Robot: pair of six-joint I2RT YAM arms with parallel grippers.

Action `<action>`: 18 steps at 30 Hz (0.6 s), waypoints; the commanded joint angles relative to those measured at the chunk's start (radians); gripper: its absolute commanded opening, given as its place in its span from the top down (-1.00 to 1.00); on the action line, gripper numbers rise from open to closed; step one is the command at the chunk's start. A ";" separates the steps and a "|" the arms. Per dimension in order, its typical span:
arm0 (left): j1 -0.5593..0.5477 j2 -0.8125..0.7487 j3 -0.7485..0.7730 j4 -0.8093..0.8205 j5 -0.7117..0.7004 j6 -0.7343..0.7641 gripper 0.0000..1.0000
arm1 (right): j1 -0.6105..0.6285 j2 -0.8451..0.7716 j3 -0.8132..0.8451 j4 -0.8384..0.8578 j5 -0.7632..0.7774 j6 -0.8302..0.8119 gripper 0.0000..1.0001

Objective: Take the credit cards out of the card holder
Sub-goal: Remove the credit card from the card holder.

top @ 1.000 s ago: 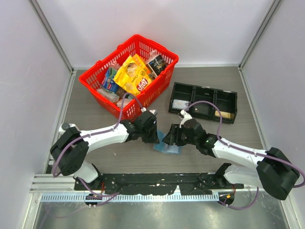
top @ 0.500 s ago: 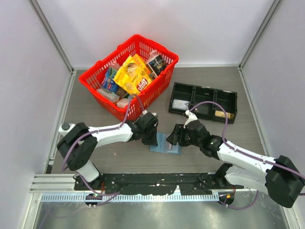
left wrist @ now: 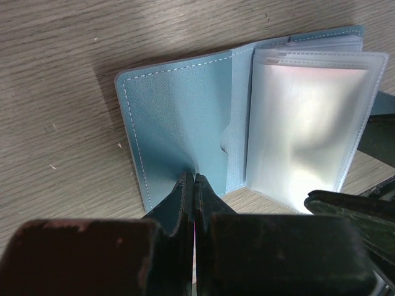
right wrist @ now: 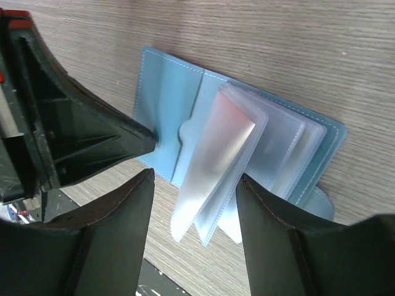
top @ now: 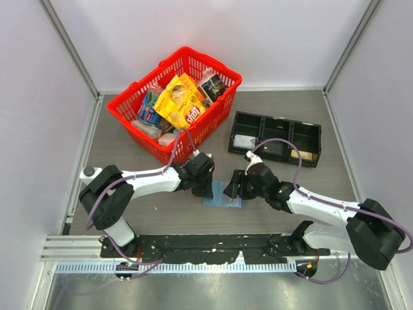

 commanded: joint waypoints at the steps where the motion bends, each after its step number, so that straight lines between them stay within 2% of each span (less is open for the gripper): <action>1: 0.014 -0.003 -0.009 0.017 -0.001 0.003 1.00 | 0.008 -0.011 0.029 0.100 -0.043 0.008 -0.19; 6: 0.014 -0.018 -0.013 0.019 -0.001 0.000 1.00 | 0.015 -0.005 0.044 0.149 -0.096 -0.006 -0.18; 18: 0.014 -0.093 -0.047 0.027 -0.035 -0.020 1.00 | 0.025 0.135 0.083 0.235 -0.196 -0.010 -0.18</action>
